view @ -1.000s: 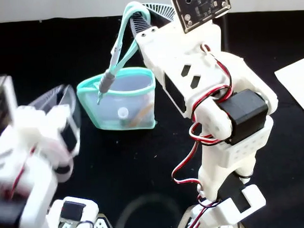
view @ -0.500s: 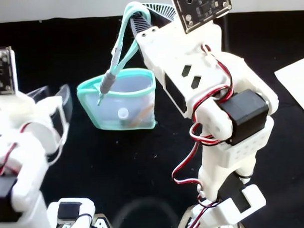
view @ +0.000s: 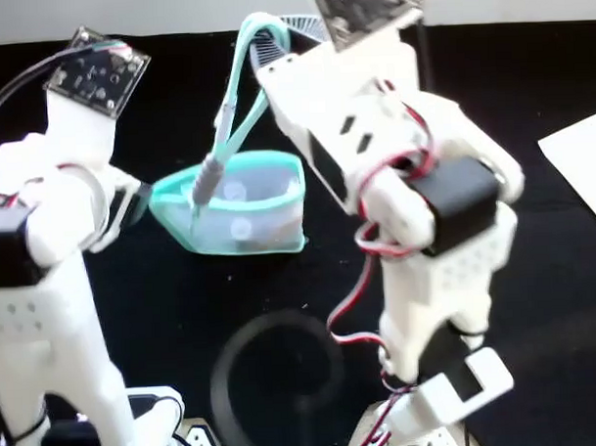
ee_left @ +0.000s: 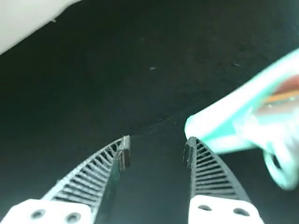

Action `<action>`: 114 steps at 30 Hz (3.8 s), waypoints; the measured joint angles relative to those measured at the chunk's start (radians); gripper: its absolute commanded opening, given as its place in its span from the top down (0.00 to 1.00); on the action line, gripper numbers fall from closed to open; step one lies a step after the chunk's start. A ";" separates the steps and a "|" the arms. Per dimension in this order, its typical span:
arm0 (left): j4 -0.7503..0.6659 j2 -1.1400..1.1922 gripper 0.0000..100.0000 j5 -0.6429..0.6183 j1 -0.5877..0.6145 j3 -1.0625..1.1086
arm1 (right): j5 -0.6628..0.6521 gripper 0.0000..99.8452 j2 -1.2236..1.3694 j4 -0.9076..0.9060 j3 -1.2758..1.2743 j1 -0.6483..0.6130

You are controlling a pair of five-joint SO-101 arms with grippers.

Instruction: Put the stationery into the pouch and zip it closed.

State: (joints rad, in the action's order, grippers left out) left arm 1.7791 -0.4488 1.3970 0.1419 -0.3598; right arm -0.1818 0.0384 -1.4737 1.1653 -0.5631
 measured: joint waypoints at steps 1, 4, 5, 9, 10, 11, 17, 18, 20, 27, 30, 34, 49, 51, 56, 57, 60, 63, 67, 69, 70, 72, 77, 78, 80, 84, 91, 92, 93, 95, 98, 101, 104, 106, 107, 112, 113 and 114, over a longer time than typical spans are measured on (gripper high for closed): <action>0.000 0.017 0.79 0.018 0.000 -0.014 | 0.000 0.99 0.017 -0.003 0.000 0.000; 0.000 0.043 0.79 0.058 -0.002 -0.029 | 0.000 0.99 0.060 -0.003 0.000 0.000; 0.000 0.043 0.79 0.071 -0.005 -0.029 | 0.000 0.99 0.068 -0.003 0.000 0.000; 0.000 0.034 0.79 0.095 -0.006 -0.031 | -0.003 0.99 0.098 -0.003 0.029 0.000; 0.000 0.026 0.80 0.095 -0.006 -0.031 | -0.003 0.99 0.110 -0.003 0.052 0.000; 0.000 0.017 0.80 0.095 -0.006 -0.031 | -0.003 0.99 0.121 -0.003 0.080 0.000; 0.003 -0.097 0.79 0.095 -0.006 -0.025 | -0.003 0.99 0.199 -0.003 0.236 0.000; 0.003 -0.117 0.79 0.095 -0.006 -0.011 | -0.003 0.99 0.207 -0.003 0.252 0.000; 0.003 -0.163 0.79 0.095 -0.006 0.034 | -0.003 0.99 0.213 -0.003 0.270 0.000; 0.003 -0.356 0.79 0.097 -0.006 0.245 | -0.003 0.99 0.213 -0.009 0.279 0.006; 0.003 -0.457 0.79 0.097 -0.006 0.310 | -0.003 0.99 0.213 -0.011 0.279 0.029; 0.005 -0.574 0.79 0.097 -0.006 0.384 | -0.003 0.99 0.213 -0.034 0.279 0.057; 0.005 -0.658 0.79 0.150 -0.149 0.562 | 0.034 0.99 0.218 -0.051 0.279 0.060; 0.005 -0.652 0.79 0.153 -0.184 0.595 | 0.034 0.99 0.218 -0.051 0.279 0.060; 0.005 -0.637 0.80 0.153 -0.259 0.669 | 0.034 0.99 0.218 -0.051 0.279 0.060; 0.003 -0.628 0.80 0.157 -0.264 0.669 | 0.034 0.99 0.218 -0.051 0.279 0.060; -0.044 -0.597 0.80 0.172 -0.270 0.683 | 0.034 0.99 0.218 -0.051 0.279 0.060; -0.107 -0.572 0.80 0.176 -0.270 0.683 | 0.034 0.99 0.218 -0.069 0.279 0.060; -0.132 -0.525 0.80 0.176 -0.281 0.683 | 0.034 0.99 0.218 -0.094 0.279 0.061; -0.135 -0.494 0.80 0.176 -0.298 0.681 | 0.034 0.99 0.218 -0.104 0.279 0.061; -0.135 -0.479 0.80 0.176 -0.307 0.680 | 0.034 0.99 0.218 -0.114 0.279 0.055; -0.138 -0.454 0.80 0.176 -0.325 0.678 | 0.034 0.99 0.218 -0.133 0.279 0.040; -0.138 -0.431 0.80 0.172 -0.405 0.678 | 0.034 0.99 0.218 -0.143 0.279 0.014; -0.138 -0.431 0.80 0.161 -0.430 0.678 | 0.034 0.99 0.218 -0.146 0.279 0.014; -0.138 -0.431 0.80 0.149 -0.476 0.681 | 0.034 0.99 0.218 -0.155 0.279 0.014; -0.138 -0.427 0.82 0.089 -0.551 0.697 | 0.034 0.99 0.218 -0.157 0.279 0.014; -0.138 -0.427 0.99 -0.015 -0.694 0.749 | 0.034 0.99 0.219 -0.157 0.279 0.012; -0.141 -0.427 0.99 -0.037 -0.709 0.750 | 0.034 0.99 0.219 -0.157 0.279 0.012; -0.146 -0.425 0.99 -0.060 -0.720 0.750 | 0.034 0.99 0.219 -0.157 0.279 0.014; -0.172 -0.425 0.99 -0.114 -0.729 0.758 | 0.034 0.99 0.219 -0.157 0.279 0.018; -0.230 -0.423 0.99 -0.210 -0.732 0.760 | 0.034 0.99 0.219 -0.157 0.279 0.029; -0.253 -0.423 0.99 -0.278 -0.735 0.761 | 0.034 0.99 0.219 -0.161 0.279 0.034; -0.256 -0.423 0.99 -0.318 -0.736 0.761 | 0.034 0.99 0.219 -0.166 0.279 0.055; -0.253 -0.416 0.99 -0.342 -0.736 0.744 | 0.034 0.99 0.224 -0.169 0.279 0.087; -0.244 -0.414 0.99 -0.354 -0.735 0.723 | 0.034 0.99 0.232 -0.170 0.279 0.107; -0.172 -0.410 0.99 -0.374 -0.683 0.595 | 0.037 0.99 0.287 -0.170 0.279 0.224; -0.160 -0.410 0.99 -0.376 -0.658 0.566 | 0.037 0.99 0.296 -0.170 0.279 0.242; -0.150 -0.410 0.99 -0.376 -0.637 0.540 | 0.037 0.99 0.304 -0.170 0.279 0.258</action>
State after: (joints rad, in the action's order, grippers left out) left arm 1.6287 -0.8585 1.0211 -0.4948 0.1803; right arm -0.1450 0.3422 -1.6441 1.4446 -0.3053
